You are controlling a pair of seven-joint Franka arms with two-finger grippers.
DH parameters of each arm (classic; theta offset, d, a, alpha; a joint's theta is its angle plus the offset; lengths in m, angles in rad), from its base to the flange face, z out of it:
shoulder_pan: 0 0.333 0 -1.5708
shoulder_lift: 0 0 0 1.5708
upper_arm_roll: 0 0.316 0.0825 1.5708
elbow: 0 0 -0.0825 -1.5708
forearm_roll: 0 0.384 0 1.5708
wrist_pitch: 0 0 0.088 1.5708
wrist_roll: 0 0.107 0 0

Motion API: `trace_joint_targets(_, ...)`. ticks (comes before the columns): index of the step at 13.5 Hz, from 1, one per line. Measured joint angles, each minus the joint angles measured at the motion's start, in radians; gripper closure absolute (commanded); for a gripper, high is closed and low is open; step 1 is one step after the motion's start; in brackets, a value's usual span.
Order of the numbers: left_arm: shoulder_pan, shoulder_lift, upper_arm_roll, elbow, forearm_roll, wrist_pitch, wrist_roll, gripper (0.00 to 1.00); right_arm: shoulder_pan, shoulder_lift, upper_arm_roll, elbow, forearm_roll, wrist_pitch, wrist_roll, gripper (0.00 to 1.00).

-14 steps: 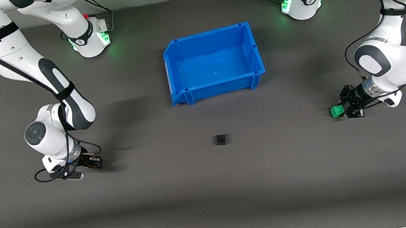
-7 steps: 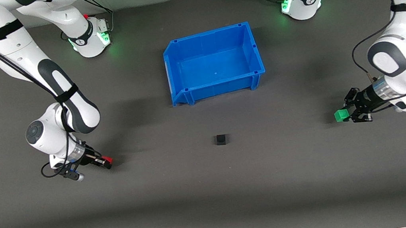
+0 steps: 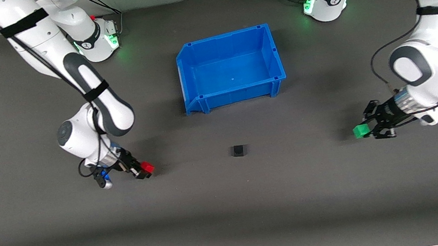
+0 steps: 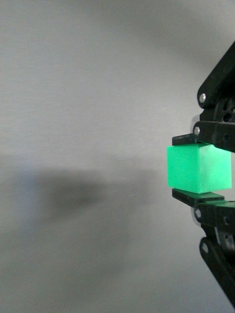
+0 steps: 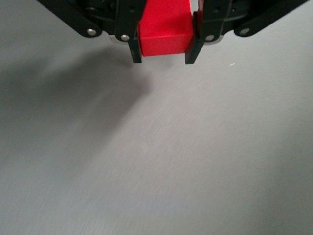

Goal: Attach green and red cubes to black cube
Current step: 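Carry the red cube and green cube toward the black cube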

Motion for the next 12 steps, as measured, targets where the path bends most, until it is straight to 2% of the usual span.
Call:
trace_joint_targets(4, -0.161, 0.03, -0.004, 0.022, 0.0, 0.102, -0.184, 0.83, 0.046, 0.038, 0.0, 0.075, 0.002, -0.001, 0.294, 1.0)
trace_joint_targets(8, -0.312, 0.099, -0.004, 0.086, 0.003, 0.154, -0.348, 0.83, 0.101, 0.109, -0.001, 0.185, -0.025, -0.001, 0.538, 1.0)
trace_joint_targets(10, -0.373, 0.143, -0.004, 0.133, 0.033, 0.155, -0.428, 0.83, 0.107, 0.14, -0.002, 0.223, -0.155, -0.011, 0.69, 1.0)
trace_joint_targets(12, -0.414, 0.194, -0.003, 0.189, 0.099, 0.159, -0.522, 0.83, 0.107, 0.16, -0.003, 0.275, -0.305, -0.083, 0.859, 1.0)
